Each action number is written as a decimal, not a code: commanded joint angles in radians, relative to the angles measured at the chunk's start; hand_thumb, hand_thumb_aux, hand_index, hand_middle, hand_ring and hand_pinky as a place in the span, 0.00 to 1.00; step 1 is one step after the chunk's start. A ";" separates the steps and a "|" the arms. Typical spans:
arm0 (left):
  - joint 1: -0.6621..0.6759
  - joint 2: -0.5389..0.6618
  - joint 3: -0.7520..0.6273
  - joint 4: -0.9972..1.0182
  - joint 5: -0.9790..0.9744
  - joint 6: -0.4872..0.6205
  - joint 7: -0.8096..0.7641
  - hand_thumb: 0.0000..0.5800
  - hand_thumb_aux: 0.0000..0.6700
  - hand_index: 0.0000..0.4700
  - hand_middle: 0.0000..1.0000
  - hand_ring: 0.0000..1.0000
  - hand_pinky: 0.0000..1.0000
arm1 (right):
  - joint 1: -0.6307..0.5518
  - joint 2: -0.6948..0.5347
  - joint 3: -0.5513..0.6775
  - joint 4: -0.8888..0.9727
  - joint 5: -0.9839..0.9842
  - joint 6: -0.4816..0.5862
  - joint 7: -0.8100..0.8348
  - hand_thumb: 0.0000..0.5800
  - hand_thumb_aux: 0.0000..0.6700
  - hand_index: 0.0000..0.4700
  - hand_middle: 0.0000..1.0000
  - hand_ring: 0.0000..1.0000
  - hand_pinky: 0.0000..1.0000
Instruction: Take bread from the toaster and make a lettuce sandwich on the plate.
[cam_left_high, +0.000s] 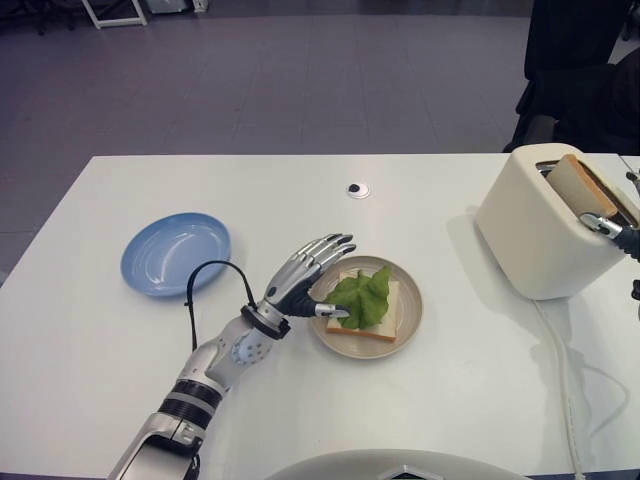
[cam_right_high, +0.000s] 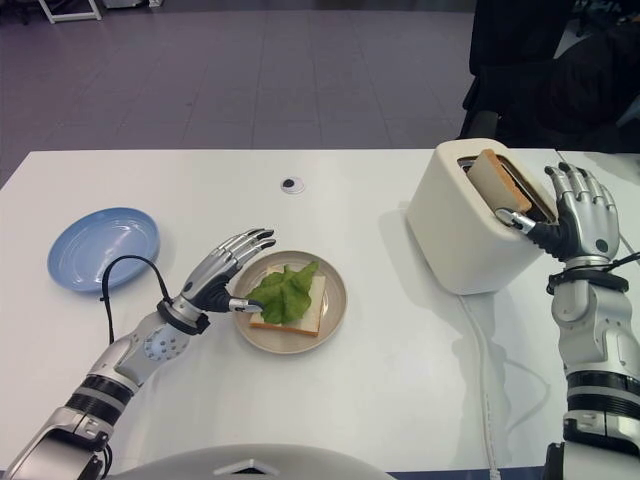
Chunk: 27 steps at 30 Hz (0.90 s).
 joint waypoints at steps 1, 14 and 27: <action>0.017 -0.002 0.017 0.016 -0.001 0.012 0.009 0.00 0.00 0.00 0.00 0.00 0.00 | 0.012 -0.012 0.030 -0.044 0.007 -0.014 -0.018 1.00 1.00 1.00 0.65 0.65 0.65; 0.013 -0.032 0.105 0.071 -0.049 0.005 0.114 0.00 0.00 0.00 0.00 0.00 0.00 | 0.064 0.083 -0.060 -0.486 0.005 -0.049 -0.201 1.00 1.00 1.00 1.00 1.00 1.00; 0.061 -0.046 0.290 -0.060 -0.065 -0.216 0.266 0.00 0.00 0.00 0.00 0.00 0.00 | 0.012 0.390 0.436 -0.428 0.722 -0.092 0.567 1.00 1.00 1.00 1.00 1.00 1.00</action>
